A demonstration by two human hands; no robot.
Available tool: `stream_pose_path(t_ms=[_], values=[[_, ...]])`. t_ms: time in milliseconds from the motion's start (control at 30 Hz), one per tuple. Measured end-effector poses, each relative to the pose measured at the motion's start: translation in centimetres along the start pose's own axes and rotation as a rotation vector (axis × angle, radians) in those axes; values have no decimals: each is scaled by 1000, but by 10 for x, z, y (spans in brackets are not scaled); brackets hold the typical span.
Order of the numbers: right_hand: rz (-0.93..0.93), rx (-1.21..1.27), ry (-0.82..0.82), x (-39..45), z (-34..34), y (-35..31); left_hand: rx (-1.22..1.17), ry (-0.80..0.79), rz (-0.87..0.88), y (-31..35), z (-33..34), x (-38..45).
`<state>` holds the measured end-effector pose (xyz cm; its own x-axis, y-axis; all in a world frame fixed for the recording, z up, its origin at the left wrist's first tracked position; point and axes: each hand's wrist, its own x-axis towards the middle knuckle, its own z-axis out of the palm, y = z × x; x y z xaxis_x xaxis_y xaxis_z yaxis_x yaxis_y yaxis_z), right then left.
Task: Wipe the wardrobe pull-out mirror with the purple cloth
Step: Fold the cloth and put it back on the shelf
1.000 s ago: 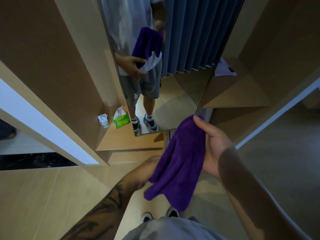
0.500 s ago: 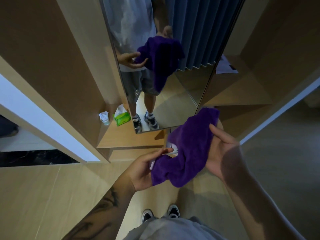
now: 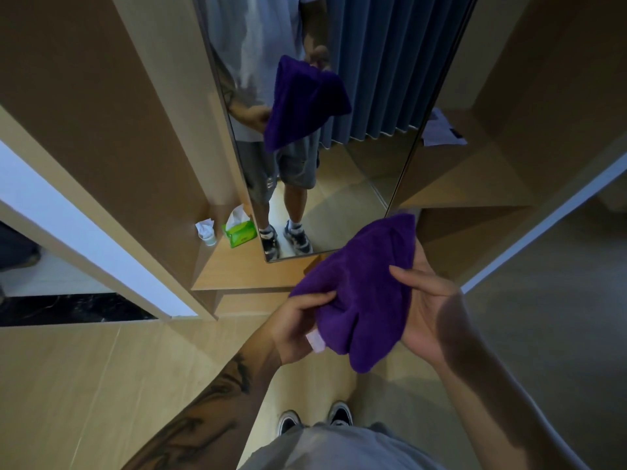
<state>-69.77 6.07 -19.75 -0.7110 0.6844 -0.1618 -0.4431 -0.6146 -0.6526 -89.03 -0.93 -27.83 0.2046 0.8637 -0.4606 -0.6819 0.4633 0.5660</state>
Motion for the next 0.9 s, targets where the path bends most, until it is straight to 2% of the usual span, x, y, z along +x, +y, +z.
stream_pose_path(t_ms=[67,133,233,333,500,733,833,900], values=[[-28,-31,61,-2,-7,-4,26,74,81,5,-5,0],[-40,-72,206,-2,-18,-7,64,152,176,12,-12,-3],[-10,-354,454,2,-37,-7,111,241,277,23,-16,-10],[59,-684,528,2,-52,-3,187,348,381,31,-15,-17],[16,-915,660,-3,-67,8,351,462,482,38,-13,-24],[-124,-693,800,-3,-77,14,380,516,523,57,-8,-30],[-122,-436,794,-4,-76,10,447,569,557,65,-8,-34],[-121,-426,765,-4,-73,6,508,590,564,69,-10,-35]])
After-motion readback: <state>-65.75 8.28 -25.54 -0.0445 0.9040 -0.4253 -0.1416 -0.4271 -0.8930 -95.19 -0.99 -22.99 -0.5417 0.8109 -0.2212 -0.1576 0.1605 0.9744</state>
